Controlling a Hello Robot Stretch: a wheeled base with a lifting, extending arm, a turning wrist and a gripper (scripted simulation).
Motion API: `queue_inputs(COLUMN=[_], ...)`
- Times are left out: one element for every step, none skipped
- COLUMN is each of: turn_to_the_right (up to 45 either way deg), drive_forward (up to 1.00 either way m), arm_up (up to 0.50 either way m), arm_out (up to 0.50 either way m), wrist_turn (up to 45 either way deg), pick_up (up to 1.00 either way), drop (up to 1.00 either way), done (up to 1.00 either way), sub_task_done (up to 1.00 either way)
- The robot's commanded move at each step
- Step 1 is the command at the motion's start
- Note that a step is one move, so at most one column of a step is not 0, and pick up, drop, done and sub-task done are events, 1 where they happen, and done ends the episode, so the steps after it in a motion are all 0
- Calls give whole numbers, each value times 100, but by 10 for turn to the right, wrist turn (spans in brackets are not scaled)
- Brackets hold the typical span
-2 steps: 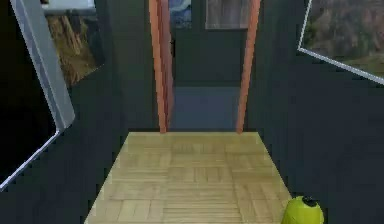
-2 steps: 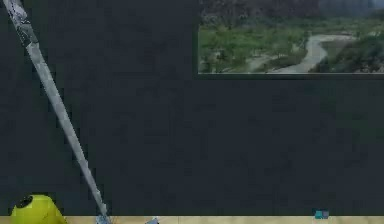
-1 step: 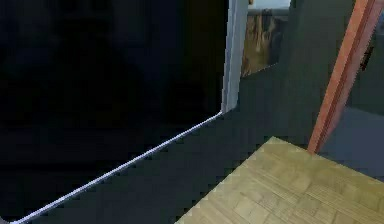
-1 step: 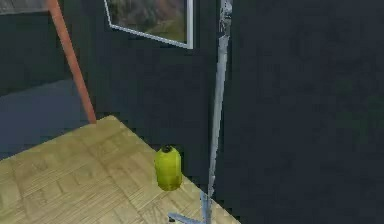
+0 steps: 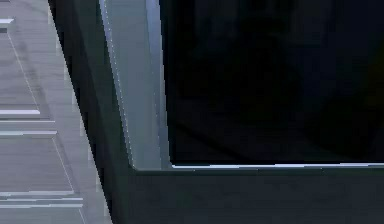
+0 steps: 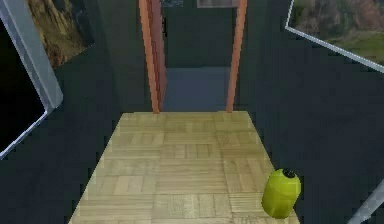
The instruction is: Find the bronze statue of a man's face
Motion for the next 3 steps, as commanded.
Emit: queue_inputs(turn_to_the_right=[0, 450, 450], drive_forward=[5, 0, 0], arm_up=[0, 0, 0], arm_out=[0, 0, 0], wrist_turn=[0, 0, 0], pick_up=[0, 0, 0], drop=[0, 0, 0], done=[0, 0, 0], sub_task_done=[0, 0, 0])
